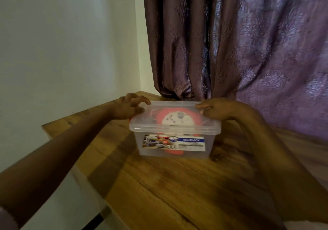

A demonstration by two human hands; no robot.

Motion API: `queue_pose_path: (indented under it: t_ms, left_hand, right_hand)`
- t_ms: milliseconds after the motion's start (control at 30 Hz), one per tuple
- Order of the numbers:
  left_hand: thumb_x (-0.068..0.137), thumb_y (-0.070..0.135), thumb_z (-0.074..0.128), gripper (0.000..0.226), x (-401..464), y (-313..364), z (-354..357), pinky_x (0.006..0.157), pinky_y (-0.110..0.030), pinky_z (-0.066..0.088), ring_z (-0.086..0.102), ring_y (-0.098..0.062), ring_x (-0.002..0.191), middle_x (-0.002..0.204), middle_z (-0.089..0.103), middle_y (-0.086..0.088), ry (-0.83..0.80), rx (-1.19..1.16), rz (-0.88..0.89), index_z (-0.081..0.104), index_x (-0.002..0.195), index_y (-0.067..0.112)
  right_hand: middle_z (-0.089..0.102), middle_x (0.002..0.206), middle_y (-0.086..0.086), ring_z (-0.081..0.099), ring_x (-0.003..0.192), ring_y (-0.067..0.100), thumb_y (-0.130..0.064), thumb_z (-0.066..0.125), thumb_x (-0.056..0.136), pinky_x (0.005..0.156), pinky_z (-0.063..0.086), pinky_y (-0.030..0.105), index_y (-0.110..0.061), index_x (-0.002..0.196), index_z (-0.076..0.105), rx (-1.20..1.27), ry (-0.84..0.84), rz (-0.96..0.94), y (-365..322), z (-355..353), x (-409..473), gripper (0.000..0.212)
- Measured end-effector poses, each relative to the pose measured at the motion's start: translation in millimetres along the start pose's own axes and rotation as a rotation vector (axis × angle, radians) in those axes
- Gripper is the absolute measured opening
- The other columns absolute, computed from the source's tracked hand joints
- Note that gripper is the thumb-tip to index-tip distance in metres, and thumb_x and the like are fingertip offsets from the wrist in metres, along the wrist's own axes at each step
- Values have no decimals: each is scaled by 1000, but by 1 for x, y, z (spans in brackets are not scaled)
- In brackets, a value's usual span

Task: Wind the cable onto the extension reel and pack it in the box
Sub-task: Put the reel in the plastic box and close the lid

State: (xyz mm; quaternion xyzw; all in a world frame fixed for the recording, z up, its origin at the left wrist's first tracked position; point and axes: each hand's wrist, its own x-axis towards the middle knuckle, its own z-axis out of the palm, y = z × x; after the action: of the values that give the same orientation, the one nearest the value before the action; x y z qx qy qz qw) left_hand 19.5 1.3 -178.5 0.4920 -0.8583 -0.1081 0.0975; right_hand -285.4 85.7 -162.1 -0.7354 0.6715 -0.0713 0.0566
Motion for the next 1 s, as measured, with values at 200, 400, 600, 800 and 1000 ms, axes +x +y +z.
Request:
queue_pose_path:
  t_ms: [200, 400, 600, 800, 1000]
  left_hand:
    - [103, 45, 31, 49, 32, 0, -4, 103, -48, 44, 50, -37, 127, 146, 45, -15, 36, 180, -335, 26, 149, 31]
    - [99, 51, 39, 50, 40, 21, 6, 93, -47, 45, 51, -32, 119, 131, 53, -12, 276, 616, -457, 41, 142, 25]
    - [99, 30, 48, 38, 35, 52, 8, 80, -37, 49, 61, -29, 107, 118, 61, -11, 289, 637, -316, 51, 133, 13]
    - [90, 74, 24, 73, -39, 101, 26, 101, -40, 37, 44, -27, 135, 154, 40, -6, 23, 31, 134, 24, 152, 34]
    - [69, 55, 76, 96, -110, 108, 87, 87, -47, 54, 57, -37, 121, 147, 46, -18, 526, 640, 501, 35, 148, 18]
  right_hand:
    - [55, 120, -8, 49, 105, 10, -41, 64, 84, 91, 37, 22, -33, 121, 63, 19, 37, -93, -23, -6, -13, 37]
    - [56, 101, -23, 50, 86, -4, -51, 68, 78, 76, 39, 18, -37, 107, 71, 67, -24, -233, -34, -12, -20, 33]
    - [55, 111, -19, 46, 99, 2, -58, 70, 71, 82, 36, 25, -36, 110, 70, 46, -74, -225, -42, -16, -27, 44]
    - [59, 121, -14, 47, 101, 4, -55, 70, 72, 82, 37, 26, -35, 111, 69, 36, -73, -195, -46, -16, -31, 44]
    - [47, 80, -35, 46, 77, -9, -45, 69, 80, 64, 33, 15, -37, 105, 72, 70, -64, -229, -42, -15, -27, 26]
